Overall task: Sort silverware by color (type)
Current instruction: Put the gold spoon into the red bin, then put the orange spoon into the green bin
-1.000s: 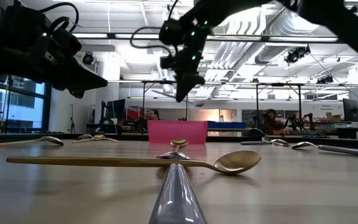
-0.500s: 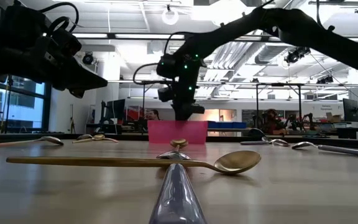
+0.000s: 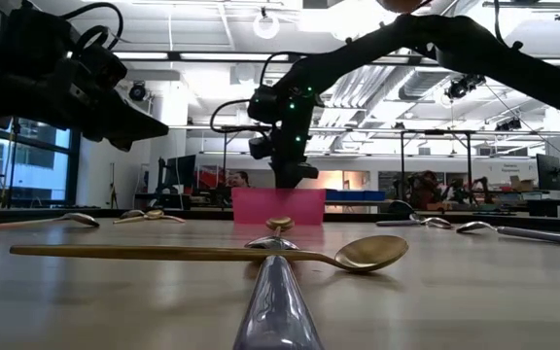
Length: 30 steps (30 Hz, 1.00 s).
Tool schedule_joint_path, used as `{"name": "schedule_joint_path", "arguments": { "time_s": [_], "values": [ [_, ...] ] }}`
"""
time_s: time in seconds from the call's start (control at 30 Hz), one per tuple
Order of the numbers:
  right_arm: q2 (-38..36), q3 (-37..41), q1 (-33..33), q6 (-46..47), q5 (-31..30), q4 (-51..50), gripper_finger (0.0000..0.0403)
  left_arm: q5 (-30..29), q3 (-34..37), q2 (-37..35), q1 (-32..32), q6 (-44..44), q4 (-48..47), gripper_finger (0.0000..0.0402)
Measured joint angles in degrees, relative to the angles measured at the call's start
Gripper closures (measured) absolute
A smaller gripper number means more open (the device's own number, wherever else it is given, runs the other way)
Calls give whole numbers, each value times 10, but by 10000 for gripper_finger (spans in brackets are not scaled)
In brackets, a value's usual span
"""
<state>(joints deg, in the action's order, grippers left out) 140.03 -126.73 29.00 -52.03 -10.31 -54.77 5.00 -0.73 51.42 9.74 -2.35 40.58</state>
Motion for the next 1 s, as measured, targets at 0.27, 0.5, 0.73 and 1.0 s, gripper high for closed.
{"name": "schedule_joint_path", "arguments": {
  "time_s": [0.27, 0.5, 0.73, 1.0],
  "values": [
    [0, -70, -7, 43, 0, -25, 344, -14, 0, 0, 0, 0, 0, 402],
    [-92, -30, -13, 128, 113, -5, 397, -22, 0, 0, 0, 9, -2, 402],
    [-171, 105, -14, 192, 252, 157, 402, -40, 0, 0, 0, 11, -4, 402],
    [-292, 407, -12, 272, 314, 471, 403, -21, -9, 0, 0, -1, -55, 401]
  ]
}}
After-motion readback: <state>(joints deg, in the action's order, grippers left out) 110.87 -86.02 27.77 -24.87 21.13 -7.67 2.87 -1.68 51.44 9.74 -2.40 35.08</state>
